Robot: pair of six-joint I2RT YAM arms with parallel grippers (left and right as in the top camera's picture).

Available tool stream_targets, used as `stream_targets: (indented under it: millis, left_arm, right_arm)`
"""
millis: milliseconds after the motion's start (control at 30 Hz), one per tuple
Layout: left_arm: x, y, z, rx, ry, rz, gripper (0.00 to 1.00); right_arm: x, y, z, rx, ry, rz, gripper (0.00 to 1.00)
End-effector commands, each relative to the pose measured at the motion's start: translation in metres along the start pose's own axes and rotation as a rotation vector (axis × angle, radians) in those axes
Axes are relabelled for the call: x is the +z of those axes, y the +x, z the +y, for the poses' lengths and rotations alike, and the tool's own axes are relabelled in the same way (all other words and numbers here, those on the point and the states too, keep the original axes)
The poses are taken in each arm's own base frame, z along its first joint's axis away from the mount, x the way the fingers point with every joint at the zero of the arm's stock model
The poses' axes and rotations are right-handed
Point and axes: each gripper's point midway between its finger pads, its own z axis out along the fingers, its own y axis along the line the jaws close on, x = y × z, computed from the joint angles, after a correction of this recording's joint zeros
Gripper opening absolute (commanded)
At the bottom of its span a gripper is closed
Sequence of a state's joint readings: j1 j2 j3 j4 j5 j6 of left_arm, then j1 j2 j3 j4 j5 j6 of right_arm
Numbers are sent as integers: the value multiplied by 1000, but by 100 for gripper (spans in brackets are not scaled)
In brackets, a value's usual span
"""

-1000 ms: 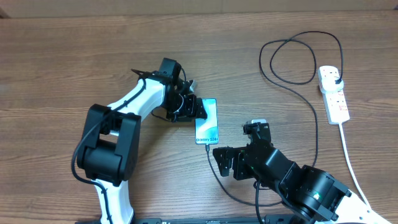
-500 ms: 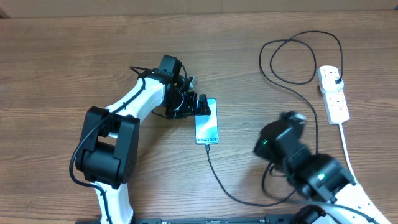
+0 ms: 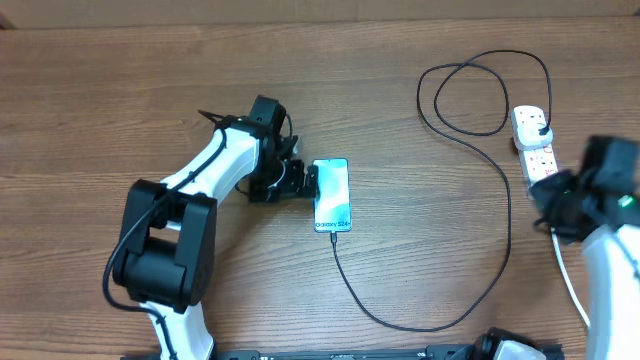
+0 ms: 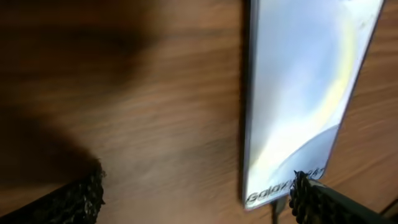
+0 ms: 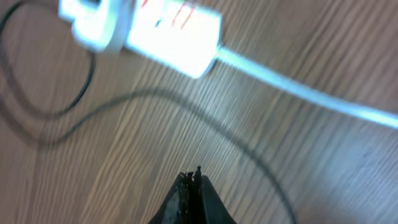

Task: Plug charger to phone and switch on socket
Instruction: 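Move the right gripper over the white power strip's switch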

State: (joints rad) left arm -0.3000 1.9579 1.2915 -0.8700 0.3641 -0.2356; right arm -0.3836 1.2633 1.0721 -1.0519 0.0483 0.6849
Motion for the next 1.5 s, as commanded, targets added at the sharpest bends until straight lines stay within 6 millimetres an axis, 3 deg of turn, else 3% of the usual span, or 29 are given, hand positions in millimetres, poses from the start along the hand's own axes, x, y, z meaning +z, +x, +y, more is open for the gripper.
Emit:
stream_targets:
  millis: [0,100,233,400,467,600,900,1000,1200,1333,1467]
  left_arm:
    - [-64,-6,-16,81,-20,-185,100]
    - [-109,-5,-27,123,-36,-323,100]
    - [-168,11,-30,147,-86,-484,100]
    - [-232,48,-1,70,-268,-662,100]
    - [-246,55,9,52,-329,-702,100]
    - [-250,62,14,45,-352,-704,100]
    - [-261,62,9,-11,-311,-768,100]
    - [-275,72,12,-16,-322,-822,100]
    - [-313,110,30,-80,-390,-960,100]
    - [-320,131,40,-99,-429,-978,100]
    - [-318,136,47,-133,-453,-963,100]
  right_arm:
    - [12,-48,5,30,23,7,4]
    - [34,-72,10,64,52,40,4]
    - [70,-96,30,22,50,106,4]
    - [102,-125,51,0,51,109,4]
    - [108,-130,55,-2,43,100,4]
    - [122,-133,66,-45,24,83,4]
    - [145,-117,76,-69,-12,153,4]
    - [146,-118,76,-75,-13,151,4]
    - [150,-116,75,-75,-9,160,4]
    - [156,-108,78,-88,-1,178,4]
    - [163,-100,81,-108,6,197,4]
